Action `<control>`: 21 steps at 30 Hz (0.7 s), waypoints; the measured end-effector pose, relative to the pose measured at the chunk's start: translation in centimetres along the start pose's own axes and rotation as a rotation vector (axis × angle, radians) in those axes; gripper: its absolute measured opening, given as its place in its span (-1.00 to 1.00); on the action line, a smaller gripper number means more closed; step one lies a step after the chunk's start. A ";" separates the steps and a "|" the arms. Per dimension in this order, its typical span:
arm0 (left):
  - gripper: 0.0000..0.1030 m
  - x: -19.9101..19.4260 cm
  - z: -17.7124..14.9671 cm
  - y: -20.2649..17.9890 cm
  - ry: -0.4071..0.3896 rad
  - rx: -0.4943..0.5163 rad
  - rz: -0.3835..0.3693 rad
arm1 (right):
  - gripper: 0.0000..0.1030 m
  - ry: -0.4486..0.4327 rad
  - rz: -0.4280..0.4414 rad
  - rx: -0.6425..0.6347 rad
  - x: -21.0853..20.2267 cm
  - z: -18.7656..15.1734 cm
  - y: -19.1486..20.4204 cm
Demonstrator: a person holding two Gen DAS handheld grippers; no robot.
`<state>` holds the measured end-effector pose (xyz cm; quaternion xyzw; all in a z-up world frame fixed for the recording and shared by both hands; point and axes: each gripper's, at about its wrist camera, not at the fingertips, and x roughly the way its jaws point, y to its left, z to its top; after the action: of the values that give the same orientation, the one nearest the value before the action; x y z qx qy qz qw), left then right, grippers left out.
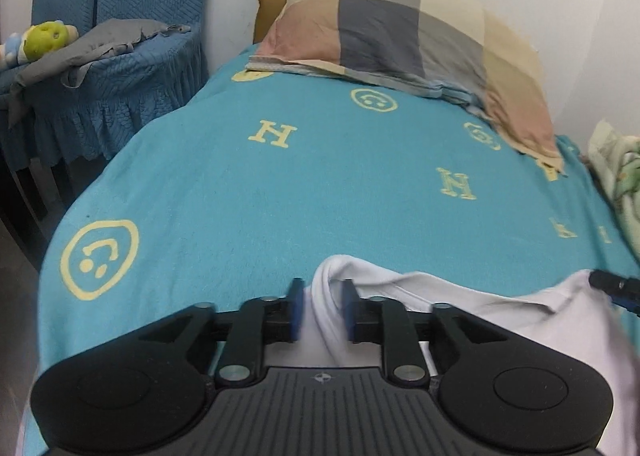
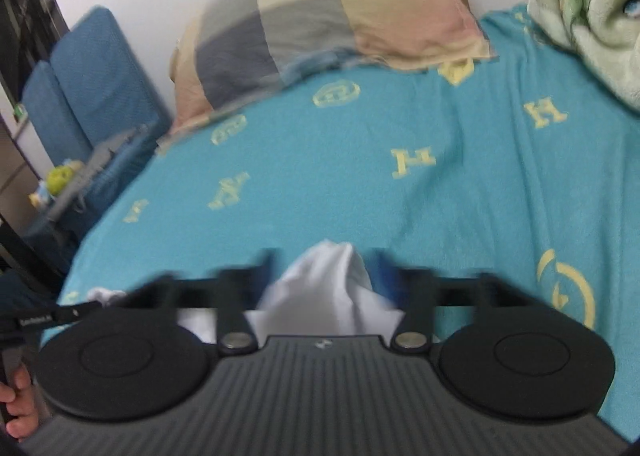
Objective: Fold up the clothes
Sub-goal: 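Lay the T-shirt flat on the bed and open both grippers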
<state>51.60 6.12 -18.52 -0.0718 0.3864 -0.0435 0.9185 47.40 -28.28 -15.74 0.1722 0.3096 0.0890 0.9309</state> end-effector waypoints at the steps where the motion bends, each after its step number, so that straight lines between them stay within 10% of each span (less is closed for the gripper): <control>1: -0.11 -1.3 0.0 0.0 -0.006 0.004 -0.012 | 0.63 -0.021 0.006 -0.010 -1.1 0.2 0.4; 6: 0.32 -9.8 -0.9 1.8 -0.070 -0.064 -0.070 | 0.62 -0.037 0.036 -0.058 -7.5 0.4 2.8; 21: 0.33 -28.4 -12.1 16.4 -0.064 -0.602 -0.038 | 0.62 -0.025 0.099 -0.011 -30.6 -11.1 3.9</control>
<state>23.52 24.91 -9.63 -0.3493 0.3516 0.0579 0.8666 16.17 -30.07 -5.86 0.1833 0.2886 0.1344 0.9301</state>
